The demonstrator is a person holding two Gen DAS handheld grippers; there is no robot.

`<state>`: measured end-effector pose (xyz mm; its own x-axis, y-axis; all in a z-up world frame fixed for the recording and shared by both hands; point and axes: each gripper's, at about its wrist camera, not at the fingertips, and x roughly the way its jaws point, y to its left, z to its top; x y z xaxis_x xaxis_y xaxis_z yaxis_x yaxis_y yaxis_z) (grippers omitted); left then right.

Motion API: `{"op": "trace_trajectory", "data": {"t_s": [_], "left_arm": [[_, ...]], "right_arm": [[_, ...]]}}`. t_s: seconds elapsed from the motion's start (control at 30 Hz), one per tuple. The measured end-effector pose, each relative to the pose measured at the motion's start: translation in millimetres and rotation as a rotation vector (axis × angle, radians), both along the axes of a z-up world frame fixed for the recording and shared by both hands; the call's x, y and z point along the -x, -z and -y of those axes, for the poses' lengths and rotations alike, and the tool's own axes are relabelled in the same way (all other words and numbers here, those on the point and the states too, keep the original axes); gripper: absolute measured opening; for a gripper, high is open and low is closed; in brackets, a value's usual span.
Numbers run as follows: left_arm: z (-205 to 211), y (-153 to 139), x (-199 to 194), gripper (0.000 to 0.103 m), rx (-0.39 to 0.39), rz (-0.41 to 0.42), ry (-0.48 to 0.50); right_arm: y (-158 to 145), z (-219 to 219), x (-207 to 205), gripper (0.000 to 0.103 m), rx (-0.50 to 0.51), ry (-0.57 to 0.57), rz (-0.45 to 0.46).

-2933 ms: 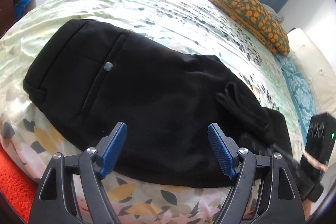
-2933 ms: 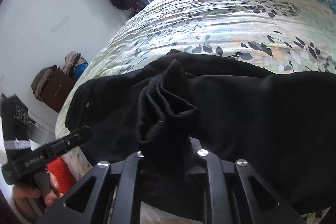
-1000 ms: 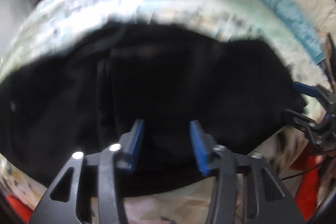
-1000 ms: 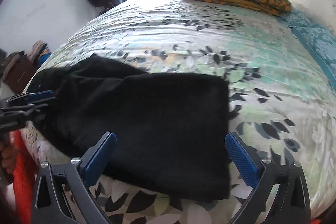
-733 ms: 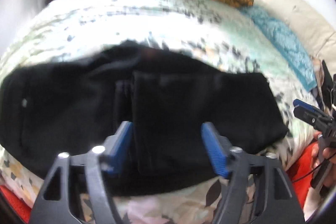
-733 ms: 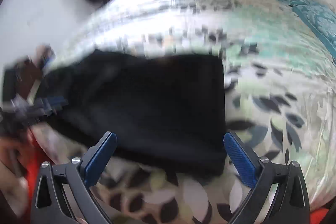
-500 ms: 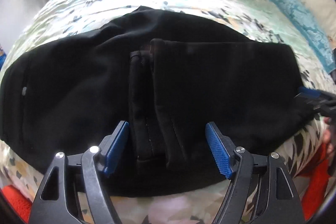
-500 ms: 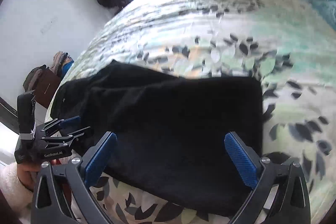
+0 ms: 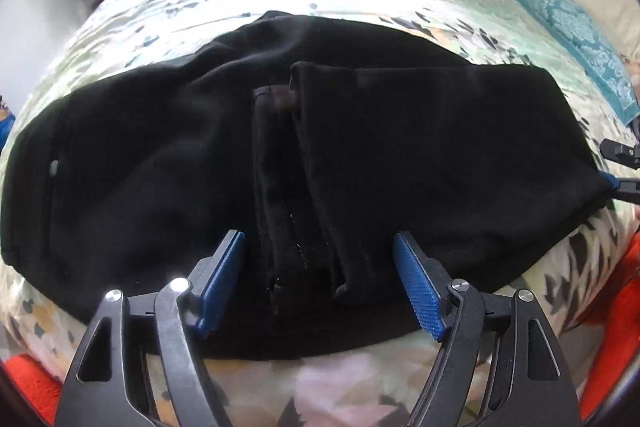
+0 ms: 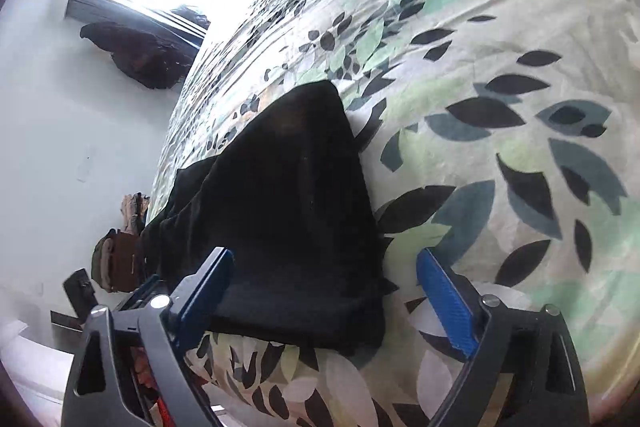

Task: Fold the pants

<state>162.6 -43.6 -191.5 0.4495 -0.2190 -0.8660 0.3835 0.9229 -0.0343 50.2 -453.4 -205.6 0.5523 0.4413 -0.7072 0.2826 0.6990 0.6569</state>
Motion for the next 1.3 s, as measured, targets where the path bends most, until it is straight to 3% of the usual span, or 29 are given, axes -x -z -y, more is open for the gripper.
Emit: {"op": "trace_trajectory", "data": {"t_s": [0.07,0.17,0.23,0.33,0.47,0.7,0.83,0.9,0.97,1.0,1.1,1.2,1.3], "left_arm": [[1,0,1,0.08,-0.006,0.014,0.007],[0,0,0,0.082,0.007,0.007,0.005],[-1,1,0,0.083,0.014,0.012,0.014],[0,2,1,0.084,0.006,0.021,0.013],[-1,1,5,0.084,0.008,0.035,0.011],[-1,2,11,0.084,0.007,0.063,0.01],[-5,0,11,0.084,0.034,0.056,0.015],[-10,-4,10,0.084,0.049,0.024,0.027],[-27,-15,5,0.084,0.095,-0.072,0.014],[-49,-28,2,0.084,0.17,-0.114,-0.045],[-138,-64,-1,0.084,0.384,-0.102,-0.292],[-215,-81,-4,0.084,0.465,-0.075,-0.467],[-268,-83,-8,0.084,0.495,-0.085,-0.551]], "right_arm": [[2,-13,-8,0.079,0.001,-0.068,0.002],[12,-27,-18,0.053,0.11,-0.131,-0.086],[16,-15,-14,0.027,0.02,-0.078,-0.1],[19,-1,-3,0.018,-0.124,-0.05,-0.063],[0,4,8,0.013,-0.294,0.001,0.094],[-21,-16,5,0.013,-0.521,0.048,0.235],[-59,-47,-18,0.013,-0.621,0.0,0.337],[-80,-72,-36,0.013,-0.638,-0.055,0.366],[-101,-100,-53,0.013,-0.64,-0.119,0.384],[-109,-113,-59,0.013,-0.64,-0.147,0.39],[-139,-157,-87,0.013,-0.618,-0.246,0.413],[-157,-208,-117,0.013,-0.556,-0.353,0.401],[-157,-273,-152,0.013,-0.495,-0.458,0.343]]}}
